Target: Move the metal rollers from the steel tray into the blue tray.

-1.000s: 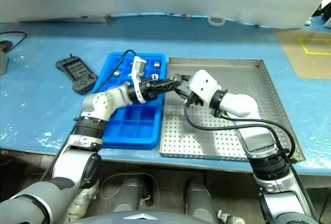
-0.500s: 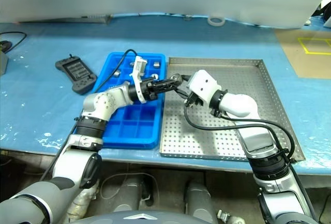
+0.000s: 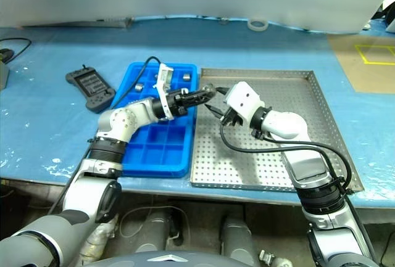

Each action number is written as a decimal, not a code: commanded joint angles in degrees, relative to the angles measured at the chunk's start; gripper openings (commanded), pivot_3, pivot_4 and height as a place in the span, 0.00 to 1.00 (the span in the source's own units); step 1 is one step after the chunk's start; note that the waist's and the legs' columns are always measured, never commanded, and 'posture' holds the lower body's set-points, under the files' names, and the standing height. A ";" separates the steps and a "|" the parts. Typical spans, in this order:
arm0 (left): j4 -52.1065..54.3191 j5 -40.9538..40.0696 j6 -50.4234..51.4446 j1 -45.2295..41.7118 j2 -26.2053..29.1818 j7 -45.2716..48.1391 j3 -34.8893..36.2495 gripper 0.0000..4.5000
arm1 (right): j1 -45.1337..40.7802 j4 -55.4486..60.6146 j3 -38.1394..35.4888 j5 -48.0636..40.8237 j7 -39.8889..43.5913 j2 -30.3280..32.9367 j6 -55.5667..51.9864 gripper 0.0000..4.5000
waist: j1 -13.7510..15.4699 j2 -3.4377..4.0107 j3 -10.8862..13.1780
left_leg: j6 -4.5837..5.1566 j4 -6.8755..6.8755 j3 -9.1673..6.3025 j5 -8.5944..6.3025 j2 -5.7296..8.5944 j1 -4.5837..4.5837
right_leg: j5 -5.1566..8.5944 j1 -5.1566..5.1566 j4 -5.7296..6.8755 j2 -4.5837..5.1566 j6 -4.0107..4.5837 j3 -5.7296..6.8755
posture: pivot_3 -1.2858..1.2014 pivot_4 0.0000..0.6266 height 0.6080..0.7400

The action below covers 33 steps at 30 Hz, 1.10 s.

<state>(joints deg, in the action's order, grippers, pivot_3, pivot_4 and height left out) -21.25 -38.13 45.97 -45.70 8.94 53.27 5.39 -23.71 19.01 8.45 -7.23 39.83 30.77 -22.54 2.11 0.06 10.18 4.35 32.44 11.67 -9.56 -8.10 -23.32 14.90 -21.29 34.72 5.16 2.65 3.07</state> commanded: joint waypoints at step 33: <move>26.27 11.03 -14.56 33.03 32.77 14.56 -9.16 0.41 | 4.77 -4.83 1.59 3.05 1.44 3.09 4.12 0.77 | 0.37 0.05 0.01 | -0.50 -0.32 0.00 0.06 -0.03 0.30 | 0.02 0.07 0.00 -0.07 -0.02 -0.04 | 0.49 0.24 1.00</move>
<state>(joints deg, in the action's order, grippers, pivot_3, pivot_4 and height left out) 6.19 -28.50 33.00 -12.87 42.01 67.43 -2.54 -18.42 13.15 10.45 -4.39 41.19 34.10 -20.14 2.48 0.11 10.19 3.85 32.13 11.68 -9.50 -8.13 -22.99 14.91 -21.19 34.73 5.09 2.63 3.03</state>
